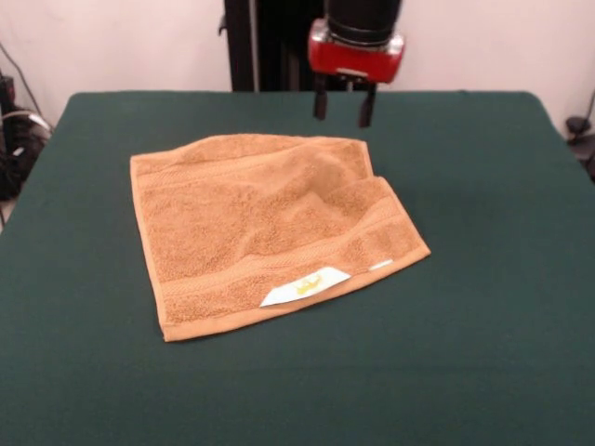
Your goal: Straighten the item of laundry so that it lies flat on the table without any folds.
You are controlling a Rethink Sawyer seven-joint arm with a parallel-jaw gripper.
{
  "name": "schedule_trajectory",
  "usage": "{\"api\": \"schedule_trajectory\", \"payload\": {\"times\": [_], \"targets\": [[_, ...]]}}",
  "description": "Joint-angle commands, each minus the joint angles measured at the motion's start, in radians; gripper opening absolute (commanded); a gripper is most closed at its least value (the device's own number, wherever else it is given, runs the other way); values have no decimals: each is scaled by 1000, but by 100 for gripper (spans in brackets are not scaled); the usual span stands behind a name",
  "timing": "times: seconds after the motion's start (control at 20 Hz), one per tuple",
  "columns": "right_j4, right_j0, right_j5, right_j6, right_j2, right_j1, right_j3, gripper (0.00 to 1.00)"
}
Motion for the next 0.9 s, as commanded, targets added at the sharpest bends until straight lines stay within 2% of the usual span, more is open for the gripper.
{"api": "schedule_trajectory", "payload": {"times": [0.05,0.2,0.45,0.6,0.9], "targets": [[95,77,97,214,71,90,-150,100],[118,106,67,234,55,156,-202,100],[153,140,-90,257,42,306,-279,100],[174,139,-158,248,51,382,-323,100],[202,124,-212,201,75,513,-432,100]]}}
